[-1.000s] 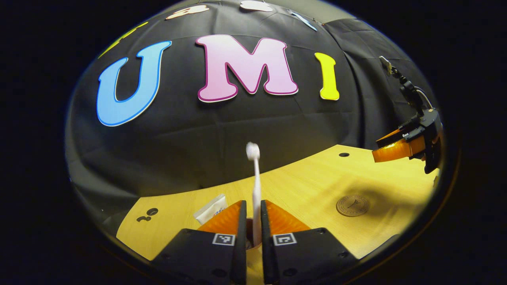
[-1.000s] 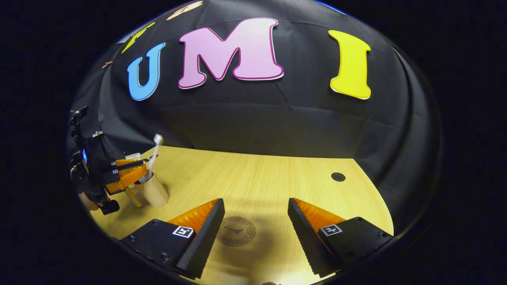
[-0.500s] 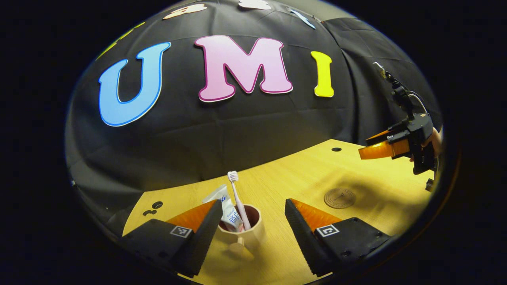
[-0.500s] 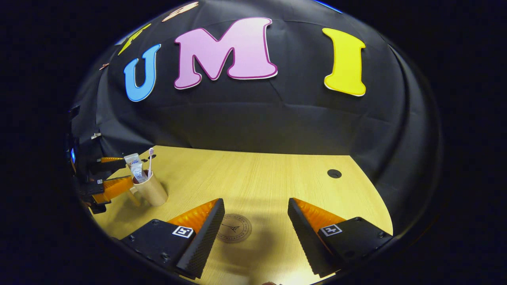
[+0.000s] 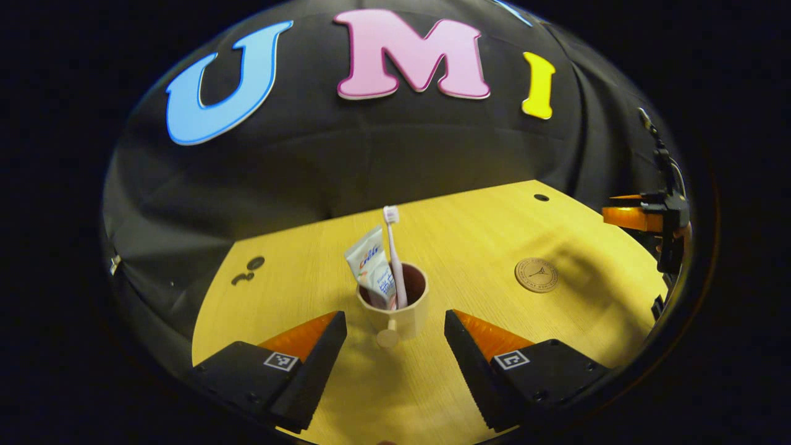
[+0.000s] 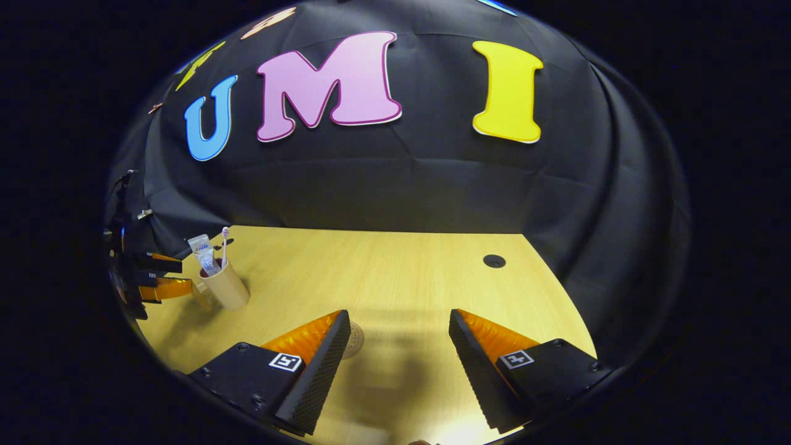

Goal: Put the toothbrush and toothpaste on the desktop into the cup, then pick up the cup and place it on the coaster on the desktop.

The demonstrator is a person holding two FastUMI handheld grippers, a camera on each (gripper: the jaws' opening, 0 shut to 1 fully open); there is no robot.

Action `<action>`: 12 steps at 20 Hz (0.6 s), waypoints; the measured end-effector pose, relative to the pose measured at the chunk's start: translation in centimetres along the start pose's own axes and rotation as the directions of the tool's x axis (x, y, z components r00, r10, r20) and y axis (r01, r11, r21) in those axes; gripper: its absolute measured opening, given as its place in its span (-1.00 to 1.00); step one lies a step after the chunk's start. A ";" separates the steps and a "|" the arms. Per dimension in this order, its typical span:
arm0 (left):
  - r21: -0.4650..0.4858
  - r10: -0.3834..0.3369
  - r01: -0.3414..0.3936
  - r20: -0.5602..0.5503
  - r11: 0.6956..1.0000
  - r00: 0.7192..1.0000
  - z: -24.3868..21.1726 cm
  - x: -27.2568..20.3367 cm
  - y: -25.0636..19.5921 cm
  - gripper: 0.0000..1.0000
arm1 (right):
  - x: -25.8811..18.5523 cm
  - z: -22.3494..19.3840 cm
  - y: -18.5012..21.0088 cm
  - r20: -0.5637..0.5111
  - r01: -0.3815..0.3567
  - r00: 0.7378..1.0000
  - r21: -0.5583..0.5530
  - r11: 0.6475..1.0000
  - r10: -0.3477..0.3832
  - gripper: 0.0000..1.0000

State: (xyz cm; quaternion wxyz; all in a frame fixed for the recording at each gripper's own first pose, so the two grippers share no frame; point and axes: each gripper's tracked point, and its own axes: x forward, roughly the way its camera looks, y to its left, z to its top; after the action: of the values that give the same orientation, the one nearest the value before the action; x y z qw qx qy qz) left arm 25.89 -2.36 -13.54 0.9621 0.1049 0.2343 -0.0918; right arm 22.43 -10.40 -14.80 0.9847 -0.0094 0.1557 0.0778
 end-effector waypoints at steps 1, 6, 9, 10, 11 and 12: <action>-0.016 -0.007 0.007 -0.025 1.000 1.000 -0.1 0.3 0.0 0.98 | -0.4 -0.2 -0.8 -0.004 0.010 1.000 0.006 1.000 -0.010 0.96; -0.070 -0.013 -0.001 -0.207 0.998 0.978 -1.3 2.2 1.3 0.99 | -2.5 -1.2 -5.1 -0.023 0.080 0.997 0.052 0.995 -0.079 0.96; -0.060 0.000 -0.020 -0.317 0.998 0.948 -2.5 3.1 2.1 0.99 | -3.7 -2.3 -8.1 -0.047 0.148 0.988 0.089 0.985 -0.144 0.98; -0.059 -0.013 -0.008 -0.351 0.998 0.936 -2.8 3.4 1.8 0.99 | -4.0 -2.7 -9.1 -0.052 0.168 0.985 0.111 0.979 -0.164 0.97; -0.060 -0.027 0.004 -0.381 0.998 0.924 -3.3 3.6 1.6 0.98 | -4.3 -2.8 -9.9 -0.057 0.187 0.982 0.131 0.974 -0.181 0.97; -0.063 -0.039 0.015 -0.408 0.998 0.912 -3.7 4.1 1.4 0.99 | -4.5 -3.2 -10.6 -0.063 0.204 0.978 0.144 0.968 -0.197 0.96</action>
State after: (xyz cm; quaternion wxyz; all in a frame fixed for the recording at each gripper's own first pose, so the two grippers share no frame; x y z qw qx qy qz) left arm 28.14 -0.60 -18.45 0.8931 0.0904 0.4344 -0.0741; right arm 18.91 -21.71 -16.51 0.9814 0.0468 0.1829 -0.0342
